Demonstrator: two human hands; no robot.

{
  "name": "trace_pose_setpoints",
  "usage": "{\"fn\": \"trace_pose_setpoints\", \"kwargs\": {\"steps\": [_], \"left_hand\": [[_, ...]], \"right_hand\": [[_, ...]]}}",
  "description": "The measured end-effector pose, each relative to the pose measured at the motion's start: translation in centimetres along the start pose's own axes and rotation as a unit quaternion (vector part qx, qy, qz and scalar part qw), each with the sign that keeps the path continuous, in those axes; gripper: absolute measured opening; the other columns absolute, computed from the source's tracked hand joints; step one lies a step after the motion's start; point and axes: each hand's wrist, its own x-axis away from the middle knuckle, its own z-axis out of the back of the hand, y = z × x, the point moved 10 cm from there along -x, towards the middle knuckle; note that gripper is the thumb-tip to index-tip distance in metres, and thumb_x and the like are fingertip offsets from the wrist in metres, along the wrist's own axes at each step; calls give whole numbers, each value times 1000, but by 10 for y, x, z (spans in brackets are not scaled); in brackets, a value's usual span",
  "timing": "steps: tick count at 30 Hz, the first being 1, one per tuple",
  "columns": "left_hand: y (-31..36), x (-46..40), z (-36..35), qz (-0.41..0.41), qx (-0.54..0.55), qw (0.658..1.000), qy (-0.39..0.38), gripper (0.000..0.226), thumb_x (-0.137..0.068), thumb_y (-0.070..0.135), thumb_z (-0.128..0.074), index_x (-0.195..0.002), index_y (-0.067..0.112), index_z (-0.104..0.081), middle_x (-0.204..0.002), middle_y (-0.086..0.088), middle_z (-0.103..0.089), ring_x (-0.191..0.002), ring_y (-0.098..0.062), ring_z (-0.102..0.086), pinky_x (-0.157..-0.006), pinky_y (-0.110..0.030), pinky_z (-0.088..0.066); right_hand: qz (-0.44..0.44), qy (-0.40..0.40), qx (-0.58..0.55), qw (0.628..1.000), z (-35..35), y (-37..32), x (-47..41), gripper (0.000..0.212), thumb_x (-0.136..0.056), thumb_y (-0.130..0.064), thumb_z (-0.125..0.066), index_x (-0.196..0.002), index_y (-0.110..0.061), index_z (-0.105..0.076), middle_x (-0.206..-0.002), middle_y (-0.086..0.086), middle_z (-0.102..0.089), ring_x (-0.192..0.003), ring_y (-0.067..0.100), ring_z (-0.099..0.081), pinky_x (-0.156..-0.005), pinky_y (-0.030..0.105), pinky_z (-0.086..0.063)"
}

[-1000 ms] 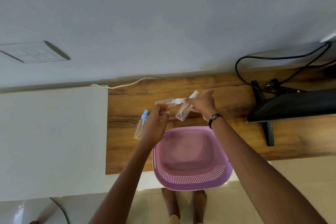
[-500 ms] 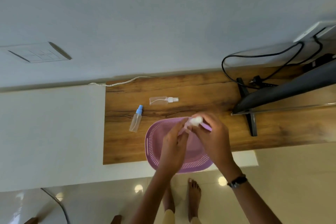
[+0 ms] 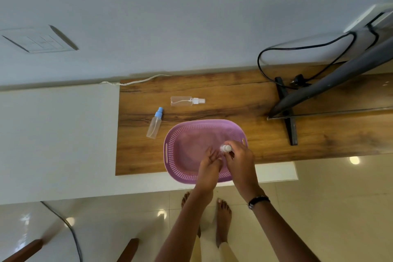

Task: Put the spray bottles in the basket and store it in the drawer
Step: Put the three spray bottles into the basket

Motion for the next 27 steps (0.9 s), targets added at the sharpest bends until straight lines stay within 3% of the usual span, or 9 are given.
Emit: {"fn": "trace_pose_setpoints", "kwargs": {"steps": [8, 19, 23, 27], "left_hand": [[-14, -14, 2, 19, 17, 1000, 6, 55, -95, 2, -42, -145, 15, -22, -105, 13, -57, -98, -8, -60, -81, -24, -52], [-18, -17, 2, 29, 9, 999, 8, 55, -96, 5, -42, -145, 18, -21, -113, 9, -57, -105, -11, -59, -82, -23, -52], [-10, -11, 7, -1, -15, 1000, 24, 51, -96, 6, -43, -143, 15, -27, -137, -3, -47, -114, -10, -53, -89, -22, -47], [19, 1, 19, -65, -49, 996, 38, 45, -96, 12, -45, -140, 20, -36, -130, 6, -51, -116, -8, -52, -79, -13, -50]], "right_hand": [[-4, -13, 19, 1000, -4, 4, -1, 27, -79, -5, -71, -106, -3, -65, -92, 9, -71, -83, 14, -66, -73, 7, -42], [-5, -25, 27, 999, -7, 8, -1, 40, -78, -4, -73, -116, -4, -61, -103, 12, -70, -95, 21, -67, -80, 20, -49], [-5, -23, 43, 999, 3, 4, 2, 49, -73, -5, -77, -119, -3, -60, -111, 12, -69, -101, 23, -66, -83, 20, -46], [-9, -4, 31, 999, 27, -10, -1, 50, -72, -9, -78, -118, -5, -61, -112, 10, -68, -102, 19, -64, -84, 19, -45]]}}
